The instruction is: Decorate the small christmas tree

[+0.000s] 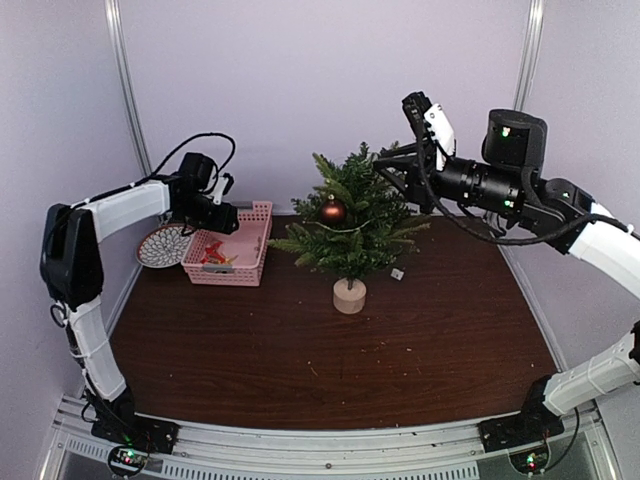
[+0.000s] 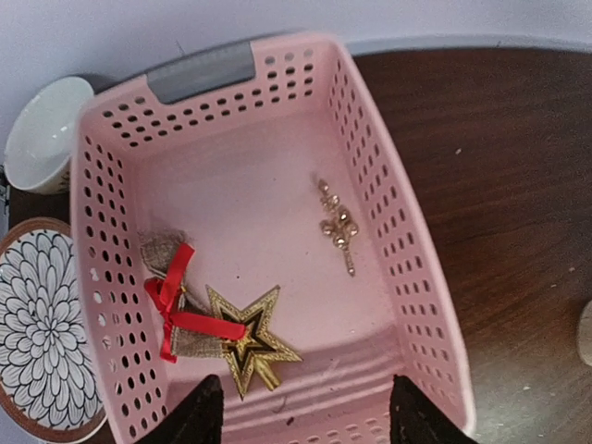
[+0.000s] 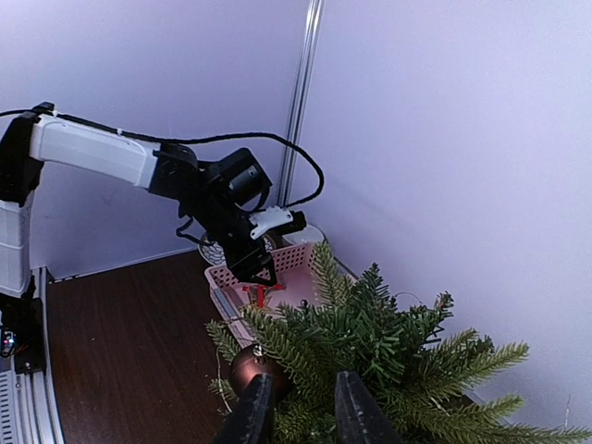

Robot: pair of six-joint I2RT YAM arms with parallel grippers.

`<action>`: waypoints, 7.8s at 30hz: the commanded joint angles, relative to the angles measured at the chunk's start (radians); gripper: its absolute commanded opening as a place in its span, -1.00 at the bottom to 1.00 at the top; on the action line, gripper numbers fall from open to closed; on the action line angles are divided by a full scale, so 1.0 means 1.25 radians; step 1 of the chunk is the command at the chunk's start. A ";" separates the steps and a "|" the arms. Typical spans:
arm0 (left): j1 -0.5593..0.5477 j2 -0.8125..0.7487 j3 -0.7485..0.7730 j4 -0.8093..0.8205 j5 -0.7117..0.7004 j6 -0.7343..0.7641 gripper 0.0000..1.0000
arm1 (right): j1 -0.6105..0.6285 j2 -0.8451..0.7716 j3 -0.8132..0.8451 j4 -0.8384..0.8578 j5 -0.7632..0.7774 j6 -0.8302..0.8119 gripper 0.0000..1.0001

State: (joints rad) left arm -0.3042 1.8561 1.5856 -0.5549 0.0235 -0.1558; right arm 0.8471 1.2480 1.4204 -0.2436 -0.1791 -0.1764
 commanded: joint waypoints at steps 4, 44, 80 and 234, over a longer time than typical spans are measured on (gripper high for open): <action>0.015 0.239 0.265 -0.167 -0.020 0.129 0.12 | 0.002 -0.046 -0.035 -0.038 0.048 0.004 -0.46; -0.115 0.026 -0.169 -0.340 0.052 0.201 0.05 | -0.033 -0.065 -0.057 -0.083 0.071 -0.021 -0.47; -0.099 0.224 0.064 -0.047 0.140 -0.024 -0.01 | -0.290 0.016 0.008 -0.197 0.196 0.247 -0.53; -0.355 -0.460 -0.246 0.294 0.175 -0.175 0.95 | -0.280 -0.157 -0.003 -0.230 -0.085 0.270 -1.00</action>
State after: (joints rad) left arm -0.7578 1.2449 1.2564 -0.2409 0.2424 -0.3565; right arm 0.5117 1.0332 1.4586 -0.6243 -0.3199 0.1062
